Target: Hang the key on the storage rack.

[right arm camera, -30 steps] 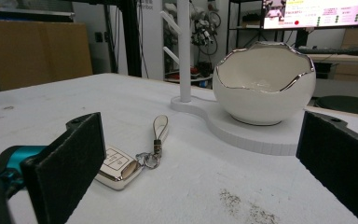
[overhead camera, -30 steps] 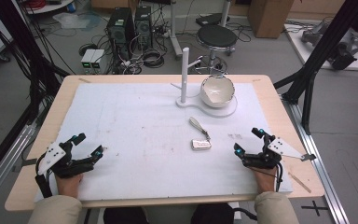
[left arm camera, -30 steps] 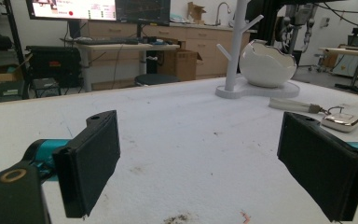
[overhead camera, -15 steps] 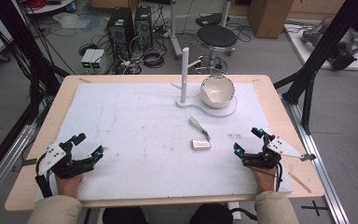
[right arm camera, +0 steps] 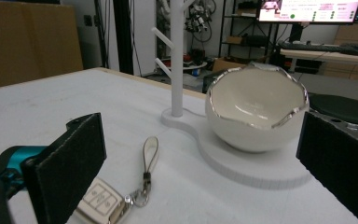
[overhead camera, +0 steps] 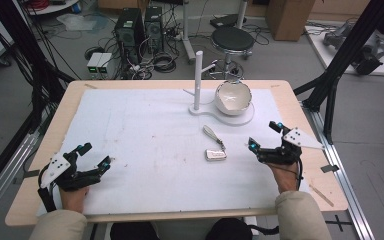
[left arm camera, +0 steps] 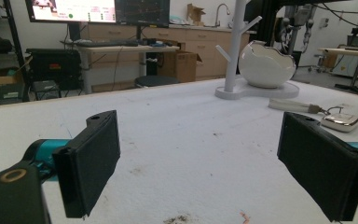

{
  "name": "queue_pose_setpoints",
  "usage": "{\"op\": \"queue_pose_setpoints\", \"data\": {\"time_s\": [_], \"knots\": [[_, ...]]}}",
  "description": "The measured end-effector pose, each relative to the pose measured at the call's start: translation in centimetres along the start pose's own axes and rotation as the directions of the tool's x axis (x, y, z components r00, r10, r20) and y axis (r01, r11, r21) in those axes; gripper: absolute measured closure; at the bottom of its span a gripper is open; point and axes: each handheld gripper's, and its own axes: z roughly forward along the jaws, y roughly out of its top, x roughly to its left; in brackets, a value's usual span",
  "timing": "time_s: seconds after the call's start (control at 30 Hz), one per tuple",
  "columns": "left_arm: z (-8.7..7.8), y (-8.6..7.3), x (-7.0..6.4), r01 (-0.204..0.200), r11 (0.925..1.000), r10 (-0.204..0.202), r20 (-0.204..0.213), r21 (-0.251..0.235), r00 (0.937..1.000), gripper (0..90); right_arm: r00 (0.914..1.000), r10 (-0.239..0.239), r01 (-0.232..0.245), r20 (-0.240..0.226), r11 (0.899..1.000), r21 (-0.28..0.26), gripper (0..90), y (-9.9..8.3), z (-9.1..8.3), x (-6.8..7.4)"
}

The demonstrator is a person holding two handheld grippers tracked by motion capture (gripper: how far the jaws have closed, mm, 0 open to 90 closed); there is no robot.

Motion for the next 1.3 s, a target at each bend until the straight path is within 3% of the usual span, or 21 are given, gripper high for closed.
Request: {"op": "queue_pose_setpoints", "data": {"time_s": [0.2, 0.3, 0.37, 0.4, 0.43, 0.47, 0.53, 0.57, 0.6, 0.67, 0.7, 0.83, 0.87, 0.9, 0.93, 1.0, 1.17, 1.2, 1.23, 1.27, 1.3], "knots": [[0.0, 0.0, 0.0, -0.001, 1.0, 0.001, 0.003, 0.001, 1.0, 13.5, 0.9991, -0.033, 0.036, -0.027, 0.993, 0.112, 0.4, 3.1, 2.7, -0.1], [0.0, 0.0, 0.0, 0.0, 1.0, 0.0, 0.004, -0.001, 1.0, 13.5, 0.9974, -0.039, 0.051, -0.061, 0.976, 0.213, 0.4, 4.6, 4.5, 0.0], [0.0, 0.0, 0.0, 0.0, 1.0, 0.0, 0.004, 0.001, 1.0, 13.4, 0.9963, -0.051, 0.065, -0.069, 0.971, 0.231, 0.4, 4.9, 5.0, 0.0], [0.0, 0.0, 0.0, 0.002, 1.0, -0.002, 0.004, 0.001, 1.0, 13.5, 0.9947, -0.063, 0.083, -0.081, 0.957, 0.279, 0.4, 5.4, 6.0, 0.1], [0.0, 0.0, 0.0, 0.001, 1.0, -0.001, 0.003, 0.001, 1.0, 13.5, 0.9947, -0.063, 0.083, -0.081, 0.957, 0.279, 0.4, 5.4, 6.0, 0.1], [0.0, 0.0, 0.0, 0.0, 1.0, 0.0, 0.004, 0.001, 1.0, 13.5, 0.9925, -0.074, 0.102, -0.097, 0.94, 0.326, 0.4, 5.9, 7.0, 0.2], [0.0, 0.0, 0.0, 0.001, 1.0, -0.001, 0.003, 0.0, 1.0, 13.5, 0.9905, -0.083, 0.118, -0.11, 0.922, 0.369, 0.4, 6.2, 7.9, 0.4], [0.0, 0.0, 0.0, 0.003, 1.0, -0.003, 0.003, 0.0, 1.0, 13.5, 0.9905, -0.083, 0.118, -0.11, 0.922, 0.369, 0.4, 6.2, 7.9, 0.4], [0.0, 0.0, 0.0, 0.003, 1.0, -0.003, 0.003, 0.0, 1.0, 13.5, 0.9886, -0.087, 0.129, -0.123, 0.909, 0.397, 0.4, 6.4, 8.7, 0.5], [0.0, 0.0, 0.1, 0.005, 1.0, -0.005, 0.002, -0.002, 1.0, 13.5, 0.9875, -0.084, 0.133, -0.133, 0.901, 0.413, 0.4, 6.4, 9.1, 0.5], [0.0, 0.0, 0.1, 0.005, 1.0, -0.005, 0.002, -0.001, 1.0, 13.4, 0.9853, -0.087, 0.145, -0.147, 0.88, 0.453, 0.4, 6.6, 9.9, 0.7], [0.0, 0.0, 0.0, 0.005, 1.0, -0.005, 0.003, 0.0, 1.0, 13.5, 0.9801, -0.082, 0.165, -0.181, 0.842, 0.514, 0.4, 6.6, 11.5, 1.0], [0.0, 0.0, 0.0, 0.002, 1.0, -0.002, 0.004, 0.001, 1.0, 13.5, 0.9801, -0.082, 0.165, -0.181, 0.842, 0.514, 0.4, 6.6, 11.5, 1.0], [0.0, 0.0, 0.0, 0.001, 1.0, -0.001, 0.004, 0.001, 1.0, 13.4, 0.9788, -0.08, 0.17, -0.189, 0.833, 0.527, 0.4, 6.5, 11.9, 1.1], [0.0, 0.0, 0.0, 0.0, 1.0, 0.0, 0.004, 0.001, 1.0, 13.5, 0.9782, -0.068, 0.169, -0.196, 0.811, 0.56, 0.4, 6.3, 12.7, 1.1], [0.0, 0.0, 0.0, 0.001, 1.0, -0.001, 0.003, 0.001, 1.0, 13.5, 0.9773, -0.068, 0.175, -0.201, 0.79, 0.587, 0.4, 6.0, 13.3, 1.1], [0.0, 0.0, 0.0, 0.009, 1.0, -0.009, 0.003, -0.002, 0.9999, 13.5, 0.977, -0.053, 0.177, -0.206, 0.743, 0.645, 0.4, 5.3, 14.6, 1.4], [0.0, 0.0, 0.1, 0.007, 1.0, -0.007, 0.003, -0.001, 1.0, 13.5, 0.977, -0.053, 0.177, -0.206, 0.743, 0.645, 0.4, 5.3, 14.6, 1.4], [0.0, 0.0, 0.1, 0.006, 1.0, -0.006, 0.002, -0.001, 1.0, 13.5, 0.9756, -0.055, 0.184, -0.212, 0.732, 0.656, 0.4, 5.1, 14.9, 1.4], [0.0, 0.0, 0.1, 0.006, 1.0, -0.006, 0.003, 0.001, 1.0, 13.4, 0.9738, -0.062, 0.198, -0.219, 0.704, 0.682, 0.5, 4.7, 15.3, 1.6], [0.0, 0.0, 0.0, 0.007, 1.0, -0.007, 0.003, -0.001, 1.0, 13.5, 0.9705, -0.06, 0.209, -0.234, 0.69, 0.693, 0.5, 4.5, 15.5, 1.7]]}}
